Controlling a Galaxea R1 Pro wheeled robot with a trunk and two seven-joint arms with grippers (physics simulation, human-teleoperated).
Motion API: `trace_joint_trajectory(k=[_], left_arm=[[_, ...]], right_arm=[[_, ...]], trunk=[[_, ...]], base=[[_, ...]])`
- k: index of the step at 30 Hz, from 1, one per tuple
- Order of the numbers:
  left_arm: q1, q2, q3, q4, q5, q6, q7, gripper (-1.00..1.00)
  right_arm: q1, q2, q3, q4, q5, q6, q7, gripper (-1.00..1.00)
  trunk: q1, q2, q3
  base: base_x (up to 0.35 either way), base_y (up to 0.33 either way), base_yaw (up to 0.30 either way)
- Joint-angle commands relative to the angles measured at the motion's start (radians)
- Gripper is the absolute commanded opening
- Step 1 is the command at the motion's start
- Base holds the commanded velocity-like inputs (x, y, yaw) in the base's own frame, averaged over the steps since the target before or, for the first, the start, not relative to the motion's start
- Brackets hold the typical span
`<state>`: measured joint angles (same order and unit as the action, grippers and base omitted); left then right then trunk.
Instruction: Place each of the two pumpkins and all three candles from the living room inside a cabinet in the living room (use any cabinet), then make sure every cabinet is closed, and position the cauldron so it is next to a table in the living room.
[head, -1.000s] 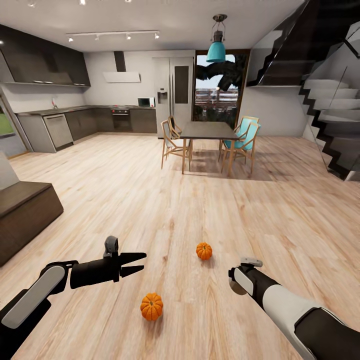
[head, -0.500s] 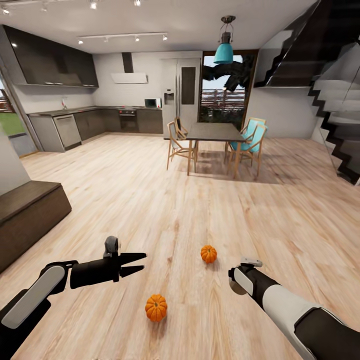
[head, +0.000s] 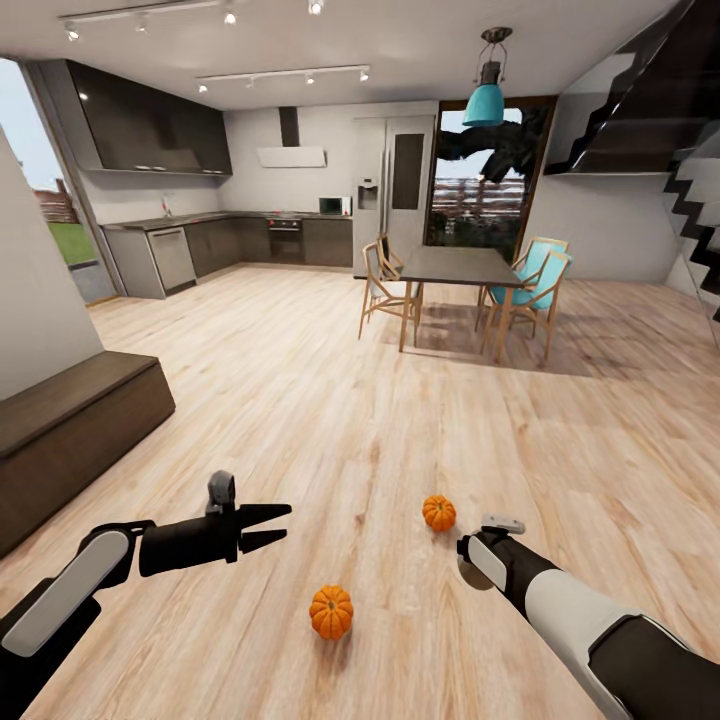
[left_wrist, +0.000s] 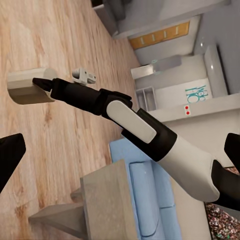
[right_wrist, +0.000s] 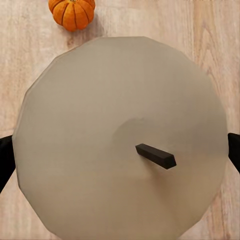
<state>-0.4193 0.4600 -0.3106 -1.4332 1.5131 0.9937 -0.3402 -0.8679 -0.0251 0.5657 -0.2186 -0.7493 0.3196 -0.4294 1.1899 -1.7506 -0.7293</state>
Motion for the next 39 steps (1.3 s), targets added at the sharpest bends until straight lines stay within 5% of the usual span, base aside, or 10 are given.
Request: trace_joint_trajectory(k=[1, 10, 21, 39], left_arm=[[-0.001, 0.001, -0.002, 0.000, -0.006, 0.000, -0.008, 1.00], [-0.001, 0.000, -0.002, 0.000, -0.007, 0.000, -0.008, 1.00], [-0.001, 0.000, -0.004, 0.000, -0.006, 0.000, -0.008, 1.00], [-0.001, 0.000, -0.006, 0.000, -0.006, 0.000, -0.008, 1.00]], right_arm=[[0.000, -0.001, 0.008, -0.003, -0.009, 0.005, -0.005, -1.00], [0.000, -0.001, 0.010, -0.004, -0.007, 0.004, -0.006, -1.00], [0.000, -0.001, 0.011, -0.004, -0.007, 0.004, -0.007, -1.00], [0.000, -0.003, 0.011, -0.005, -0.007, 0.032, -0.006, -1.00]], trunk=[[0.000, 0.000, -0.001], [0.000, 0.000, 0.000], [0.000, 0.000, 0.000], [-0.069, 0.126, 0.056]], base=[[0.000, 0.000, 0.005], [-0.011, 0.000, 0.014], [-0.046, 0.021, 0.260], [0.000, 0.000, 0.027]])
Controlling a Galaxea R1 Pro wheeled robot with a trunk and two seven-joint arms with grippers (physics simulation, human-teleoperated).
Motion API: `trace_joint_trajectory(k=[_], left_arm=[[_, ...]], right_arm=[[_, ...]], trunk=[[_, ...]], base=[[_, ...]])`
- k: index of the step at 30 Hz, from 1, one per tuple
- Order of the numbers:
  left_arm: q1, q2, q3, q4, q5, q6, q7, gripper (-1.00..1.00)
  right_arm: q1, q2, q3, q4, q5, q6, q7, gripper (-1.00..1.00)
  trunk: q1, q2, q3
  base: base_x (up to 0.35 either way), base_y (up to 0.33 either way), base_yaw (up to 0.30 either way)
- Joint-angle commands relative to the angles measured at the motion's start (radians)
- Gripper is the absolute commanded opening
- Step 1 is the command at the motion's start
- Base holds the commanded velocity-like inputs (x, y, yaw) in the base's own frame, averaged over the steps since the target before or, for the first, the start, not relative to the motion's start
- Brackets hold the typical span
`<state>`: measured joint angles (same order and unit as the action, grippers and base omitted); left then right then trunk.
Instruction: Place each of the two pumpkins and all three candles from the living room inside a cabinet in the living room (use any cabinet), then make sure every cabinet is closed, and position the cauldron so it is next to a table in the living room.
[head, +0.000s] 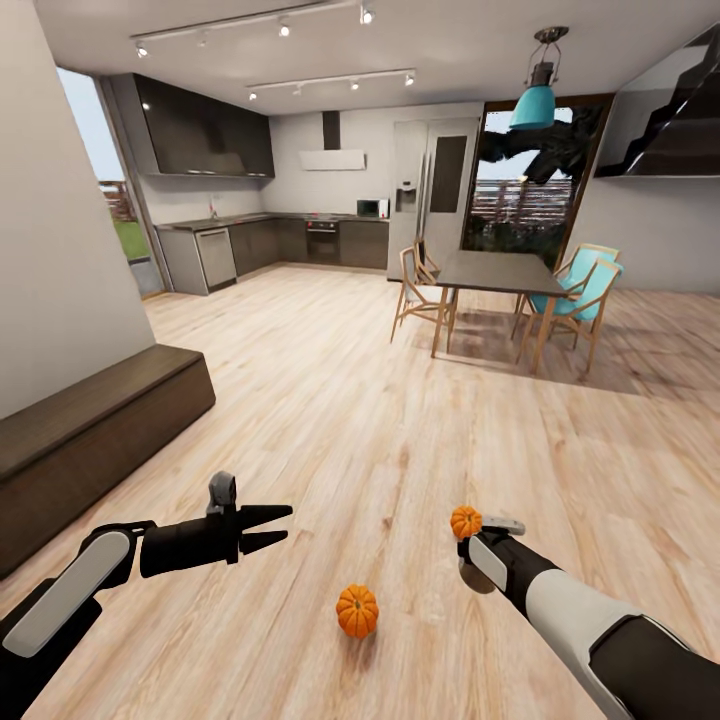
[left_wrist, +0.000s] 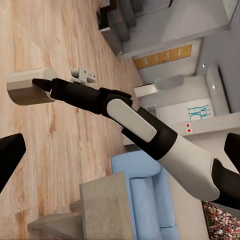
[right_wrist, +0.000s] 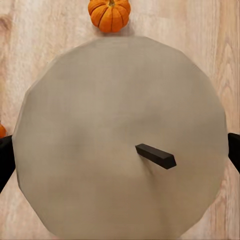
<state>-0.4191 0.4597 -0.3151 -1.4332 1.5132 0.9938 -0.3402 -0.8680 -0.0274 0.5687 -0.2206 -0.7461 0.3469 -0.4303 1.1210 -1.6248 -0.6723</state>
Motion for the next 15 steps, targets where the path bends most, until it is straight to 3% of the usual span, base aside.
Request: trace_joint_trajectory(k=[1, 12, 15], left_arm=[[-0.001, 0.001, -0.001, 0.000, -0.006, 0.000, -0.008, 1.00], [-0.001, 0.001, -0.002, 0.000, -0.007, 0.000, -0.008, 1.00], [-0.001, 0.001, -0.002, 0.000, -0.006, 0.001, -0.008, 1.00]], right_arm=[[0.000, -0.002, 0.008, -0.003, -0.010, 0.005, -0.005, -1.00], [0.000, -0.003, 0.006, -0.004, -0.013, 0.008, 0.002, -1.00], [0.000, -0.005, 0.007, -0.019, -0.012, 0.007, 0.002, -1.00]], trunk=[[-0.004, 0.007, 0.002], [-0.046, 0.084, 0.037], [-0.046, 0.084, 0.037]], base=[[0.000, 0.000, 0.000], [0.000, 0.000, 0.000], [0.000, 0.000, 0.005]])
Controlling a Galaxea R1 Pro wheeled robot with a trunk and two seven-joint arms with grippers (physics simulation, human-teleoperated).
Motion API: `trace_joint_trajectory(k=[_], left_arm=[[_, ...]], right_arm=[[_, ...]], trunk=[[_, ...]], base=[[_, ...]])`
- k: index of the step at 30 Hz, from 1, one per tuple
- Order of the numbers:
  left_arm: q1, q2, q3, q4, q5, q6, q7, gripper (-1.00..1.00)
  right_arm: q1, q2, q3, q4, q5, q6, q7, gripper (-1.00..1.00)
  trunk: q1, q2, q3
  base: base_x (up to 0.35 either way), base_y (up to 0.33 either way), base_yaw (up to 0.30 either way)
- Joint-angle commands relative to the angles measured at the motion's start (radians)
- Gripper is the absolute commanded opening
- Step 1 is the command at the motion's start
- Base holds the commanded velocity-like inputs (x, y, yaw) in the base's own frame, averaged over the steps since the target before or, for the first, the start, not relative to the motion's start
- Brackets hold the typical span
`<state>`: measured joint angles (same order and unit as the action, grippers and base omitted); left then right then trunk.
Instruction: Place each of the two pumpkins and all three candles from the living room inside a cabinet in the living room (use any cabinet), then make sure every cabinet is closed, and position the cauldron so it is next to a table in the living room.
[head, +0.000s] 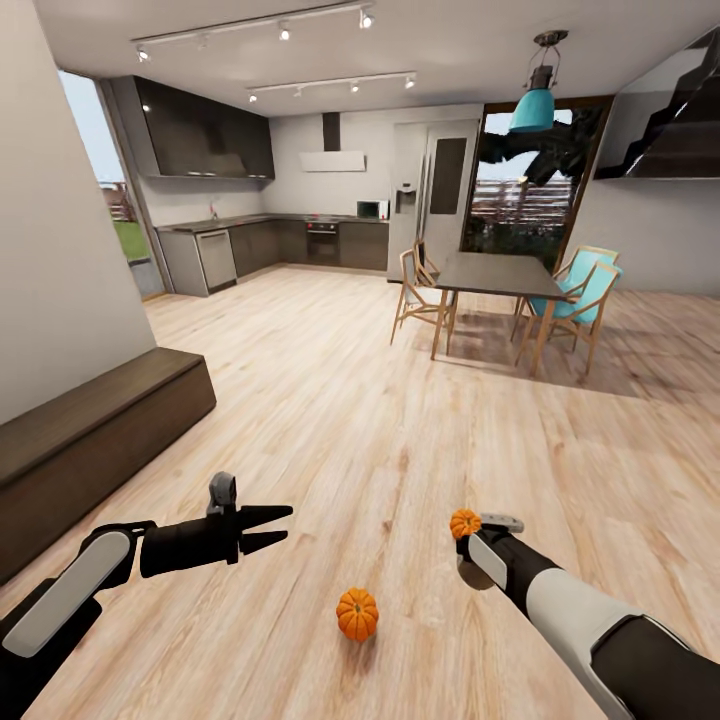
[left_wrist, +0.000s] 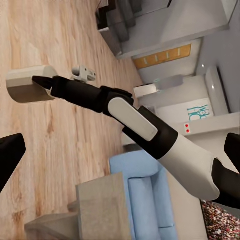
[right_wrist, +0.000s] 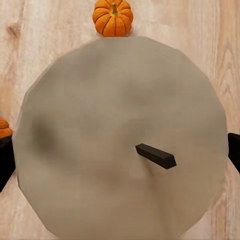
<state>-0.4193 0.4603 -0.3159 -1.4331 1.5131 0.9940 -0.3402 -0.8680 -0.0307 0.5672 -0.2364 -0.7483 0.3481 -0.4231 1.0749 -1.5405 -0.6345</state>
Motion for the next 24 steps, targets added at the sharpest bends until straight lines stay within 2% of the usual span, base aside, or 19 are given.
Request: trace_joint_trajectory(k=[1, 15, 24], left_arm=[[-0.001, 0.001, -0.001, 0.000, -0.006, 0.001, -0.008, 1.00], [-0.001, 0.002, 0.001, 0.000, -0.011, 0.000, -0.008, 1.00], [-0.001, 0.001, 0.000, 0.000, -0.013, 0.000, -0.008, 1.00]], right_arm=[[0.000, 0.000, 0.009, -0.010, -0.010, 0.005, -0.005, -1.00], [0.000, 0.003, 0.014, -0.024, -0.006, 0.005, -0.011, -1.00], [0.000, 0.002, 0.021, -0.024, 0.008, 0.003, -0.010, -1.00]], trunk=[[0.000, -0.001, -0.001], [0.000, -0.001, -0.001], [0.000, -0.001, -0.001]], base=[[0.000, 0.000, 0.092], [0.000, 0.000, 0.261], [0.000, 0.000, 0.041]])
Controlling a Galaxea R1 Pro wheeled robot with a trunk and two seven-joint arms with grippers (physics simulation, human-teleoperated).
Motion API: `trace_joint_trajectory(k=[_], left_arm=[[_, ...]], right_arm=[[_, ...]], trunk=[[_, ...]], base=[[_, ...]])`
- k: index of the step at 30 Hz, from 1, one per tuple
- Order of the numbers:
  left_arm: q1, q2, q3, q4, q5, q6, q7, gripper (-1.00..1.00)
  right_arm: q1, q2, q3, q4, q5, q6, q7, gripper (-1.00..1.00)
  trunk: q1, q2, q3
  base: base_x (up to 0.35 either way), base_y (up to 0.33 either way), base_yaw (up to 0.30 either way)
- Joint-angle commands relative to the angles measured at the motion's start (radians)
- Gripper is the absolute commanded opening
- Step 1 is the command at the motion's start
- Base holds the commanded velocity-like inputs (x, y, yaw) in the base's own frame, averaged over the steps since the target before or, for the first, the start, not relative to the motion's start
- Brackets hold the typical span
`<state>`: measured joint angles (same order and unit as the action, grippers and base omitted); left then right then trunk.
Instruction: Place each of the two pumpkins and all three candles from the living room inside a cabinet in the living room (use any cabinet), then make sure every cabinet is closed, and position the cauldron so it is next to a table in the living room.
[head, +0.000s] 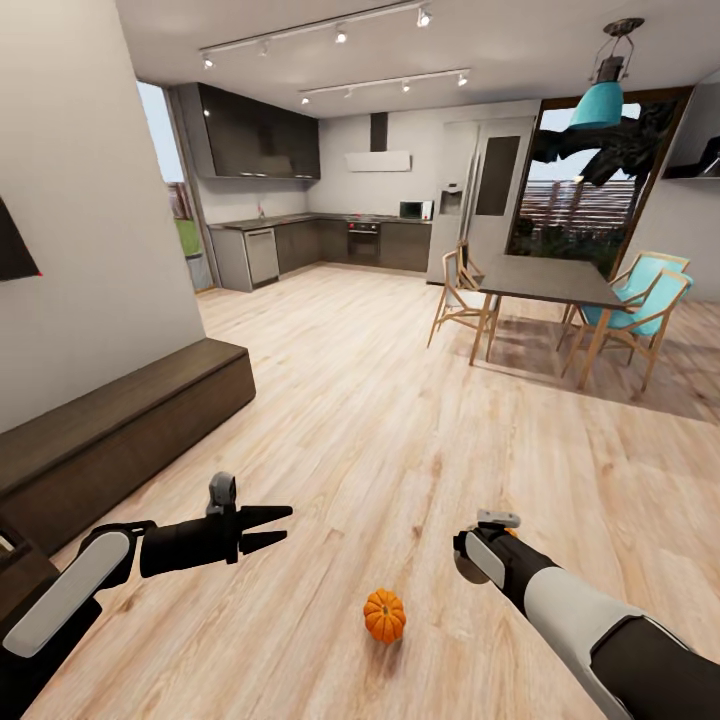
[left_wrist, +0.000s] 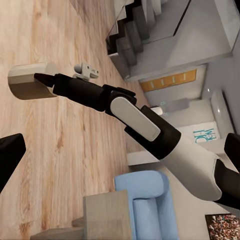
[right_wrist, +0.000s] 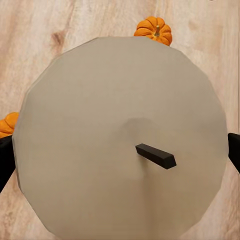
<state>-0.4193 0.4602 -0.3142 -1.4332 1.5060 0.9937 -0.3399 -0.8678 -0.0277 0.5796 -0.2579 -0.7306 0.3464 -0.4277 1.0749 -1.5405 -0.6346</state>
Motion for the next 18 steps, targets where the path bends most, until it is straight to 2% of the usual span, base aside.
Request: trace_joint_trajectory(k=[1, 8, 18], left_arm=[[-0.001, 0.001, -0.002, 0.000, -0.006, 0.000, -0.008, 1.00], [-0.001, 0.000, -0.002, 0.000, -0.006, 0.000, -0.008, 1.00], [-0.001, 0.000, -0.002, 0.000, -0.006, 0.000, -0.008, 1.00]], right_arm=[[0.000, -0.001, 0.008, -0.003, -0.009, 0.004, -0.004, -1.00], [0.000, -0.002, 0.006, -0.003, -0.010, 0.003, -0.007, -1.00], [0.000, -0.001, 0.005, -0.003, -0.010, 0.006, -0.012, -1.00]], trunk=[[0.000, -0.001, -0.001], [0.000, -0.001, 0.001], [0.000, -0.001, 0.003]], base=[[0.000, 0.000, 0.001], [0.000, 0.000, 0.032], [0.000, 0.000, 0.268]])
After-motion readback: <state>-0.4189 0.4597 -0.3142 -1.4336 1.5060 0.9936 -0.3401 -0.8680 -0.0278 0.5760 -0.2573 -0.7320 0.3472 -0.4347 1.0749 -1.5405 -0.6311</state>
